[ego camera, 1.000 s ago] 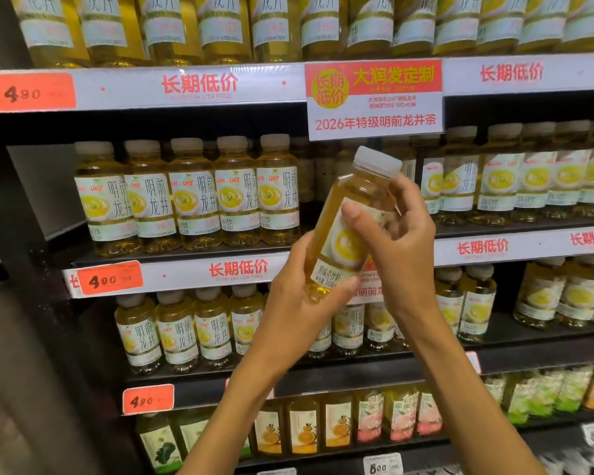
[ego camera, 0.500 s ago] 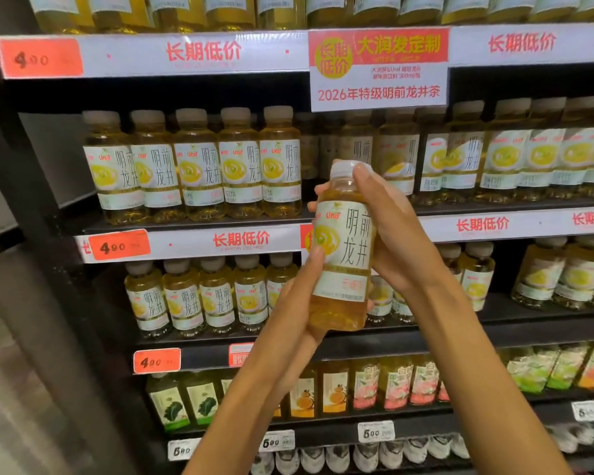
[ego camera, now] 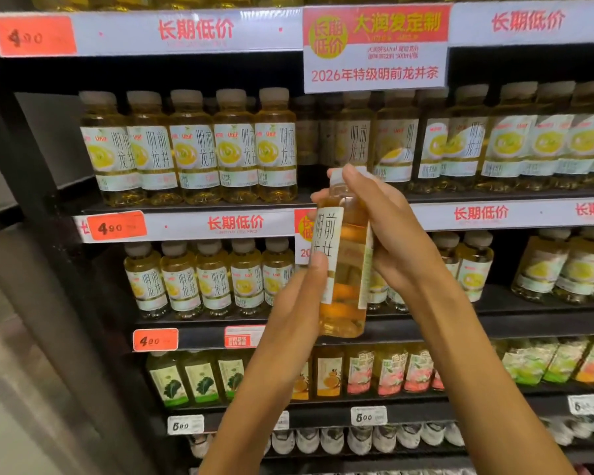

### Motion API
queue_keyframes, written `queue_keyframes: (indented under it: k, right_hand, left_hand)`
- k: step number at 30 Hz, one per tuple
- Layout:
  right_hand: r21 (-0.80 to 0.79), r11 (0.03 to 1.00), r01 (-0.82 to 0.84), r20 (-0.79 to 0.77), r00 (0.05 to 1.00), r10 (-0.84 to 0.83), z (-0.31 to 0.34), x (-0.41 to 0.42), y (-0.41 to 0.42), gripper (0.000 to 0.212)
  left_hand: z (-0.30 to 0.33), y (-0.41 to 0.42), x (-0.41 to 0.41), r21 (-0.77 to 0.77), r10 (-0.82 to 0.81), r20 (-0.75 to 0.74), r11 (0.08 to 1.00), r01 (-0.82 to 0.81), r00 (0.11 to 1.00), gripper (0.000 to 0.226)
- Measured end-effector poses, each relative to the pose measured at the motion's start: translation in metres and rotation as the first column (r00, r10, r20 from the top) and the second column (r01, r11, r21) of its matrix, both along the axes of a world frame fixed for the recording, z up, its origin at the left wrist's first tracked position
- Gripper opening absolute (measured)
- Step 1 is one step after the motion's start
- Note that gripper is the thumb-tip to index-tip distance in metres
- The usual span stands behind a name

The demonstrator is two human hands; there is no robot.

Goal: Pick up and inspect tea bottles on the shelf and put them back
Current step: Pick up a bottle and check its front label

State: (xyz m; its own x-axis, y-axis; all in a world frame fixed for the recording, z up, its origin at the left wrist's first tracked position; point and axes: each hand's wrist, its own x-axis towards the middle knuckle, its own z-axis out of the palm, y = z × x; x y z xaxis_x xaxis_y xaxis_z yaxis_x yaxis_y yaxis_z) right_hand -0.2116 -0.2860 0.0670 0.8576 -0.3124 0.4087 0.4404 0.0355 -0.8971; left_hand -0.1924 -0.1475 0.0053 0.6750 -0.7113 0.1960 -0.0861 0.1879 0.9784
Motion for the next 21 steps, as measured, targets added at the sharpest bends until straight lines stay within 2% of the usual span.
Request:
queue_keyframes:
  k: [2,5,8,10,12,14,16,18,21]
  right_hand:
    - [-0.036,0.999,0.013,-0.050,0.999,-0.015,0.001,0.000,0.000,0.030]
    - [-0.029,0.999,-0.033,-0.101,0.994,0.030,-0.001,0.000,-0.007,0.041]
    - [0.144,0.967,-0.212,-0.070,0.972,0.224,-0.004,-0.001,-0.015,0.039]
    - [0.259,0.907,-0.333,-0.017,0.937,0.349,-0.006,0.000,-0.016,0.041]
    - [0.280,0.889,-0.362,0.030,0.929,0.369,-0.009,0.002,-0.017,0.037]
    - [0.257,0.901,-0.350,0.056,0.936,0.347,-0.010,0.004,-0.016,0.033]
    - [0.182,0.944,-0.275,0.059,0.961,0.269,-0.010,0.004,-0.017,0.028]
    - [0.085,0.983,-0.163,0.054,0.986,0.158,-0.009,0.004,-0.019,0.026]
    - [0.012,0.998,-0.063,0.020,0.998,0.063,-0.008,0.007,-0.019,0.028]
  left_hand:
    - [-0.006,-0.006,-0.005,-0.021,-0.001,-0.032,1.000,0.000,0.999,0.062]
    - [-0.012,-0.011,-0.008,-0.149,-0.064,-0.214,0.988,0.032,0.975,0.055]
    - [-0.012,-0.012,-0.013,-0.322,-0.310,-0.429,0.930,0.176,0.848,0.067]
    - [-0.014,-0.012,-0.013,-0.402,-0.456,-0.468,0.873,0.277,0.757,0.070]
    - [-0.017,-0.012,-0.010,-0.399,-0.489,-0.456,0.859,0.320,0.744,0.071]
    - [-0.019,-0.011,-0.006,-0.295,-0.381,-0.407,0.915,0.275,0.830,0.075]
    - [-0.024,-0.010,0.000,-0.129,-0.139,-0.254,0.986,0.109,0.957,0.067]
    - [-0.022,-0.007,0.002,-0.016,0.027,-0.119,0.999,-0.029,0.993,0.058]
    - [-0.016,-0.009,0.005,0.024,0.091,-0.032,0.996,-0.091,0.995,0.057]
